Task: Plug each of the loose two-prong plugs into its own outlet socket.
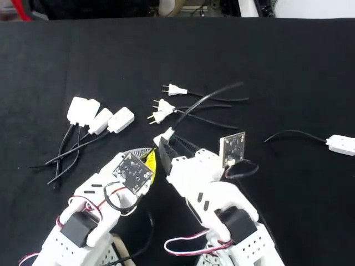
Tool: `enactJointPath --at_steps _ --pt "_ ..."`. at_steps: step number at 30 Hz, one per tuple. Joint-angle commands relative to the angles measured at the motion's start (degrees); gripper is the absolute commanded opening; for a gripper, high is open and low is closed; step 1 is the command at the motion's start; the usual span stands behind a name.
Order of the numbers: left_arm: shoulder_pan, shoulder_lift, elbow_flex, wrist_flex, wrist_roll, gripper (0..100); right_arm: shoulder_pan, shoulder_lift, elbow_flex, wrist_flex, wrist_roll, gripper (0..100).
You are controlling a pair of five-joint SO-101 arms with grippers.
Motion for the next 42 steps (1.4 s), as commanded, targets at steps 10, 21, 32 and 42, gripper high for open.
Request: enactJointPath --at_steps 10,21,32,42 --pt "5.4 -0.4 -7.7 13.9 -6.0 6 -5.9 -6.9 -7.8 9.8 -0.2 1.1" --pt "1.0 -0.4 -6.1 12.7 -5.7 16 -3.0 -7.0 -7.8 8.1 -0.2 1.1" --pt "0.0 -0.4 -5.8 7.2 -3.7 16 -8.4 -6.5 -6.6 8.2 -0.2 1.1" --pt "-7.0 -0.4 -5.7 4.3 -1.7 16 -8.4 -6.5 -6.8 8.2 1.4 1.1"
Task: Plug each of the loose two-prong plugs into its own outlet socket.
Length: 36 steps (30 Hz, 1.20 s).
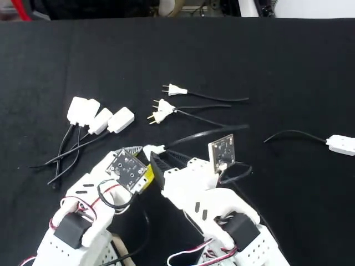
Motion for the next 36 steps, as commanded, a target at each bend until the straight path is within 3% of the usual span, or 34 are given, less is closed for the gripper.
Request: enactJointPath --at_steps 1,17,25,29,36 --pt "-1.9 -0.4 -0.8 -1.7 0.3 16 -1.1 -6.5 -2.2 -0.8 0.7 1.1" --pt "-4.2 -0.4 2.0 -2.2 -3.3 16 -0.5 -6.4 -4.6 1.6 6.7 1.1" --pt "-3.6 -0.4 -1.5 12.6 -3.8 16 5.4 -6.3 -4.8 1.1 11.2 1.2" --pt "-5.0 -0.4 -2.2 21.2 -12.2 16 9.1 -5.3 -4.9 1.9 14.5 1.2" --pt "-26.9 -0.4 3.0 19.3 -16.6 16 10.3 10.6 -13.4 10.7 19.2 1.2"
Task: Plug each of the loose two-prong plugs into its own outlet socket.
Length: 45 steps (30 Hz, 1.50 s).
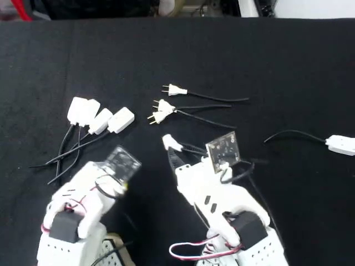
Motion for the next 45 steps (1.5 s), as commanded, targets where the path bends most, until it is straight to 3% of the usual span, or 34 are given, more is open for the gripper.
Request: enactJointPath --at_steps 1,6,14,34,45 --pt "-14.4 -0.2 3.1 -0.7 -3.0 16 1.1 9.8 -8.9 3.3 3.1 1.2" --pt "-25.8 -0.2 10.3 -5.1 -6.8 16 2.7 29.1 -21.0 9.9 8.3 1.2" --pt "-35.4 -0.2 10.5 -3.2 -7.1 16 2.7 54.2 -25.2 9.5 11.1 1.2" --pt "-36.0 -0.2 10.7 -3.0 -7.1 16 2.5 60.6 -15.1 1.0 20.4 1.2" --pt "-36.0 -0.2 10.7 -3.0 -7.1 16 -3.1 60.5 -13.5 0.9 21.5 1.2"
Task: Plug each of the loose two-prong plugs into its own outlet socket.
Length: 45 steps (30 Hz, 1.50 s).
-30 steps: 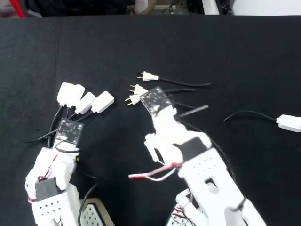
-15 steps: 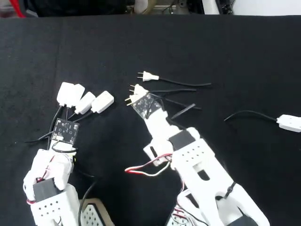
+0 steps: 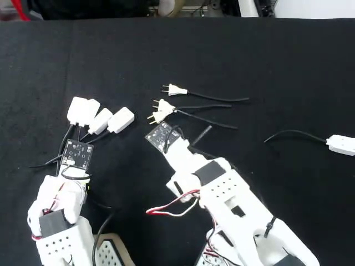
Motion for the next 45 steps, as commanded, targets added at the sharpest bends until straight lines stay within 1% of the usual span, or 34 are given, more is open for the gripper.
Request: enactJointPath --at_steps 1,6,10,12,18,24,26,28,30,40,43,45 --pt "-0.7 -0.4 0.3 0.2 -0.6 16 -1.1 0.7 0.3 -0.2 0.2 1.2" --pt "-0.7 -0.4 0.3 0.1 -0.6 16 -1.0 0.7 0.3 -0.4 -0.1 1.5" --pt "-0.7 -0.4 0.3 0.2 -0.6 16 -0.9 0.7 1.1 -3.2 -0.1 9.2" --pt "-0.7 -0.4 0.3 0.2 -0.6 16 -0.9 0.7 1.3 -4.1 -0.1 10.9" --pt "-0.7 -0.4 0.3 0.2 -0.6 16 -0.8 0.7 1.5 -7.0 -0.2 10.9" --pt "-0.8 -0.4 0.3 0.2 -0.6 16 2.9 0.7 2.7 -12.5 -0.3 10.9" --pt "-0.7 -0.4 0.3 0.2 -0.6 16 3.2 0.7 3.5 -14.2 -0.8 10.6" --pt "-0.7 -0.4 0.3 0.2 -0.6 16 3.2 0.7 4.1 -15.7 -3.3 5.7" --pt "-0.7 -0.4 0.3 0.2 -0.6 16 3.2 0.7 4.3 -17.0 -3.8 0.8" --pt "-0.7 -0.4 0.3 0.2 -0.7 16 4.2 0.7 2.4 -17.3 -4.5 1.5" --pt "-0.7 -0.4 0.3 0.3 -0.7 16 4.3 0.7 0.1 -17.1 -9.6 1.5" --pt "-0.7 -0.4 0.3 0.3 -0.7 16 4.3 0.7 -0.8 -17.0 -11.4 1.5"
